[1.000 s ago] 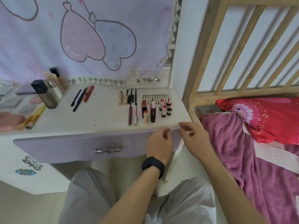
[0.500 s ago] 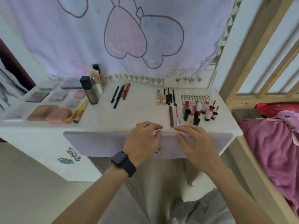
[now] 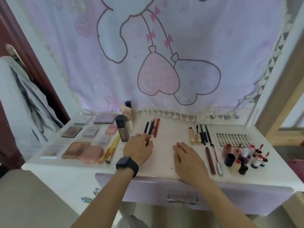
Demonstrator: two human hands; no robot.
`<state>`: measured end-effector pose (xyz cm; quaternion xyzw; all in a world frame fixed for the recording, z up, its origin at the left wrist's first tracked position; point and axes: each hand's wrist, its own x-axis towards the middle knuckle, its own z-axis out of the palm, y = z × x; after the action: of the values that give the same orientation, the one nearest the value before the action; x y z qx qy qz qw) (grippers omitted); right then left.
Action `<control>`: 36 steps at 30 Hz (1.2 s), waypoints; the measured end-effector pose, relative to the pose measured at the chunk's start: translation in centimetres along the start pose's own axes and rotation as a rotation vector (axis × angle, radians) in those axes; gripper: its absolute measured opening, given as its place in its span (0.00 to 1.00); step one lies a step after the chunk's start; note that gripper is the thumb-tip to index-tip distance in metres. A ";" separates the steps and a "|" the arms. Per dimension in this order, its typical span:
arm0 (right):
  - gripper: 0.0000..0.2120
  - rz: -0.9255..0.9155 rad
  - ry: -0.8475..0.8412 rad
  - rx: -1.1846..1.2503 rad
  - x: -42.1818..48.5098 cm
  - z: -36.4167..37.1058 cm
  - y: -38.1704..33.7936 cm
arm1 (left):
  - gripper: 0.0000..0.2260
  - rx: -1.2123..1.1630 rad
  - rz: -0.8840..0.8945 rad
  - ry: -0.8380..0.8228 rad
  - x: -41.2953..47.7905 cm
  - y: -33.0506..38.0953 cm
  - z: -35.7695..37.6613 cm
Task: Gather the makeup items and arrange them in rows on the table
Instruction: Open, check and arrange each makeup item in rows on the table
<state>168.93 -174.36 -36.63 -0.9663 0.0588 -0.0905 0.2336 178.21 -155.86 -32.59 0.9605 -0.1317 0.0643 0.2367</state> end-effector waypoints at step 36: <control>0.14 0.219 0.235 0.703 0.4 -1.1 0.9 | 0.03 -0.694 0.056 -0.002 -3.1 0.0 2.9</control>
<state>169.02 -175.69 -36.03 -0.7984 0.1533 -0.1897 0.5506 175.42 -156.51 -35.76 0.8188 -0.1723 0.0214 0.5472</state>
